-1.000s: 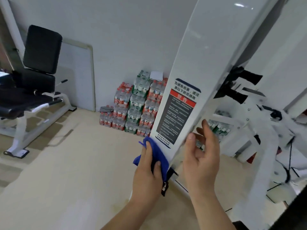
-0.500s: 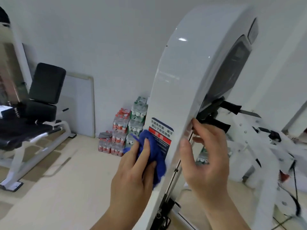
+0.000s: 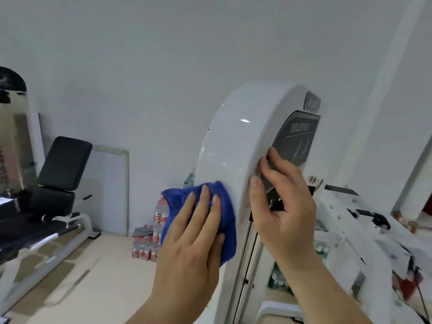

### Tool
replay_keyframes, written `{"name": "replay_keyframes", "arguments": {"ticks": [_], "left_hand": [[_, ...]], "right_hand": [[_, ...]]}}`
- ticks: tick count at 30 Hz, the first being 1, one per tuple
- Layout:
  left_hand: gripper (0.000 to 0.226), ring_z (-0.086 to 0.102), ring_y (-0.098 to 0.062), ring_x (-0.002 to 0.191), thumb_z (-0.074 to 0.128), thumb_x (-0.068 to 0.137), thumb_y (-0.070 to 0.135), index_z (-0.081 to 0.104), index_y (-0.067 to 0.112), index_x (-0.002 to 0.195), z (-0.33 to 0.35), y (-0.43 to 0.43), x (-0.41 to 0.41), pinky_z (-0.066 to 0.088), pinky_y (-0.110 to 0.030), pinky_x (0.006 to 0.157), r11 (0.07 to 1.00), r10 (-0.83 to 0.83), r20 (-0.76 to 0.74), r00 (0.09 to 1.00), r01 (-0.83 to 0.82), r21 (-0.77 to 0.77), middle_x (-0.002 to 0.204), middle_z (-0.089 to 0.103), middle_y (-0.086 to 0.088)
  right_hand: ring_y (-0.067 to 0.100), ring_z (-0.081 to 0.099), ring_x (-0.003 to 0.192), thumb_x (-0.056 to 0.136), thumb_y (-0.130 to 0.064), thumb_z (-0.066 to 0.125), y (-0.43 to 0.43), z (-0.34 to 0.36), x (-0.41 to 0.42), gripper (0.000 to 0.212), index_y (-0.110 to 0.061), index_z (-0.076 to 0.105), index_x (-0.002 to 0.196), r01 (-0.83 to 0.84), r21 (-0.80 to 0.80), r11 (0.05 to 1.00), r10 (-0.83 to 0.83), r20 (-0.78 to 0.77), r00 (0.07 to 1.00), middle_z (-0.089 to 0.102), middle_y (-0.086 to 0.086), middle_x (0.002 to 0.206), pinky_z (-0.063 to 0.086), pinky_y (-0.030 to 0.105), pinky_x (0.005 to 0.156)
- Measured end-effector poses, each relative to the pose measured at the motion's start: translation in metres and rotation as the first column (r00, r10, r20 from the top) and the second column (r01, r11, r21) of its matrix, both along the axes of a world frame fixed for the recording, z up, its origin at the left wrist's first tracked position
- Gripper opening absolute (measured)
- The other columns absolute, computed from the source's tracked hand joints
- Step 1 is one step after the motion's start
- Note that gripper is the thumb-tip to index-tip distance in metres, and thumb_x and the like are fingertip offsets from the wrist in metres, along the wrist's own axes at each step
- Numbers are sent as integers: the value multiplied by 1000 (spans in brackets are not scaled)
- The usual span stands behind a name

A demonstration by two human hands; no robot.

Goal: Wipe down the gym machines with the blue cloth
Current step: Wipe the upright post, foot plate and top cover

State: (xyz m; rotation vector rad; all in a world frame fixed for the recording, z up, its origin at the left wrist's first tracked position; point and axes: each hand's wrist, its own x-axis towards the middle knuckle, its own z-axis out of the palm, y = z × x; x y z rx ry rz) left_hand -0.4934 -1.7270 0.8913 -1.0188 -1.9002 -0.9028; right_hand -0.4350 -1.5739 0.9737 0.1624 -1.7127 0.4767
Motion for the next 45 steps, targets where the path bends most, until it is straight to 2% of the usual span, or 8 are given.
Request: {"name": "replay_keyframes", "arguments": {"ticks": [9, 16, 19, 22, 32, 38, 42, 45], "left_hand": [[58, 18, -13, 156, 32, 105, 37, 30, 23, 160, 102, 6, -23, 18, -31, 127, 1000, 5, 35, 999, -6, 15, 167, 26, 7], [57, 21, -21, 156, 40, 105, 32, 29, 20, 160, 14, -2, 8, 38, -48, 118, 999, 31, -1, 1000, -31, -41, 169, 23, 3], [57, 22, -18, 156, 37, 105, 36, 32, 21, 159, 49, 1, 2, 35, -45, 121, 997, 59, 0, 998, -59, -44, 167, 27, 4], [59, 23, -14, 155, 28, 102, 42, 32, 28, 159, 115, 9, -5, 28, -42, 124, 995, 84, 27, 996, -83, -46, 166, 29, 10], [47, 39, -32, 148, 59, 98, 27, 59, 19, 144, 97, 18, 11, 45, -50, 108, 939, 145, -472, 870, -271, -211, 156, 49, -1], [54, 50, -15, 133, 55, 98, 36, 45, 34, 152, 156, 37, 9, 36, -24, 102, 979, 190, -200, 961, -202, -39, 159, 42, 9], [58, 32, -18, 151, 54, 102, 29, 35, 27, 157, 84, 34, 16, 31, -32, 119, 989, 129, -97, 987, -120, 91, 166, 29, 4], [63, 14, -9, 157, 45, 105, 33, 16, 38, 161, 1, 19, 29, 23, -20, 121, 996, 20, 108, 994, -29, 83, 170, 8, 17]], "right_hand": [[17, 55, 136, 100, -8, 59, -6, -7, -3, 32, 1, 66, 131, -88, -98, 991, 89, 4, 996, 57, 10, 145, 52, 48, 106], [9, 48, 142, 103, -3, 56, 4, 2, 11, 37, -7, 62, 139, -138, -90, 986, 149, 132, 980, 52, -1, 151, 46, 38, 114], [7, 48, 140, 102, 1, 56, 6, 8, 14, 36, -8, 65, 135, -154, -113, 982, 170, 142, 975, 55, -3, 148, 40, 24, 115], [9, 51, 138, 101, -2, 54, 10, 13, 16, 34, -7, 65, 133, -182, -107, 977, 196, 141, 970, 59, -2, 143, 42, 28, 115], [8, 44, 143, 104, -10, 50, 36, 10, 8, 39, -18, 61, 141, -233, -265, 936, 292, 211, 933, 52, -12, 150, 41, 40, 118], [14, 55, 133, 102, -8, 51, 33, 15, 9, 35, -14, 66, 133, -270, -308, 912, 321, 130, 938, 58, -8, 139, 50, 42, 108], [20, 64, 106, 100, -6, 60, 6, -6, 27, 28, -8, 65, 128, -260, -228, 938, 279, 54, 959, 59, 1, 118, 57, 36, 87], [22, 61, 115, 99, -13, 62, -17, -53, 33, 35, -6, 62, 134, -222, -242, 945, 253, 109, 961, 56, 3, 124, 57, 38, 92]]}}
